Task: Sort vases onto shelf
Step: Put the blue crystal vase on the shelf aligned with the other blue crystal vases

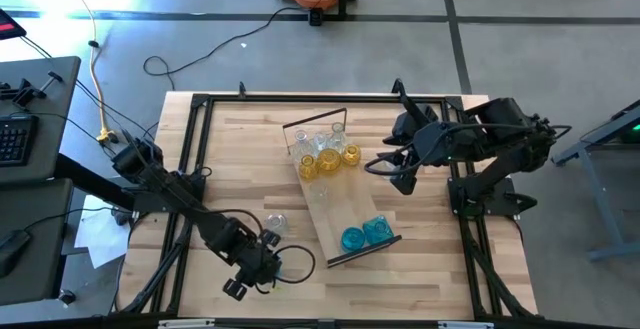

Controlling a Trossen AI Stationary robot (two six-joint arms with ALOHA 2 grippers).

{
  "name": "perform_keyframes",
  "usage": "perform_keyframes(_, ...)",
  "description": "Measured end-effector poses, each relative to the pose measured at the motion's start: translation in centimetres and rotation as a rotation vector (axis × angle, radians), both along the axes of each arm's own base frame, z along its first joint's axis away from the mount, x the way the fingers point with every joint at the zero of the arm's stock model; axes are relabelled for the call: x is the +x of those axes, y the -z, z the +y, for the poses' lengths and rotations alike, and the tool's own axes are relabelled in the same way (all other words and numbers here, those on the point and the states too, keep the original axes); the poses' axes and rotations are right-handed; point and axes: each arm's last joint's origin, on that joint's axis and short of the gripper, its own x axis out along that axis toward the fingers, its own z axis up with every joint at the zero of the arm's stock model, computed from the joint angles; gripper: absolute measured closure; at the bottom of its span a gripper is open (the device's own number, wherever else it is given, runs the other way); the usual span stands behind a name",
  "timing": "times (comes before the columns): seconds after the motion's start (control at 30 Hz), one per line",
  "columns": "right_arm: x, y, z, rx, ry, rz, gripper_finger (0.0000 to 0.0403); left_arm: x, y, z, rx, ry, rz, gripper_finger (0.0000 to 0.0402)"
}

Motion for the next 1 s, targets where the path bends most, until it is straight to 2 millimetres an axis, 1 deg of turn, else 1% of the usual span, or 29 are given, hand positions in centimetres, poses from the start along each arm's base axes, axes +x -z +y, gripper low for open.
perform_keyframes(0.13,0.0,0.0,-0.1,-0.020,0.000,0.000,0.0258,0.1,0.3,-0.4,-0.005,-0.005,0.004,0.0243)
perform_keyframes(0.37,0.0,-0.1,-0.3,-0.052,0.021,-0.004,0.0258,0.2,0.4,-0.4,-0.004,-0.002,0.005,0.0243)
perform_keyframes(0.67,0.0,-0.1,-0.3,-0.057,0.016,-0.003,0.0258,1.1,0.5,1.0,0.012,-0.021,0.001,0.0243)
perform_keyframes(0.9,-0.2,-0.1,0.7,-0.086,-0.076,0.016,0.0258,1.6,0.5,1.6,-0.014,-0.160,0.022,0.0243)
perform_keyframes(1.0,-0.9,-0.3,1.1,-0.078,-0.110,0.006,0.0258,1.7,0.5,1.6,-0.025,-0.227,0.025,0.0243)
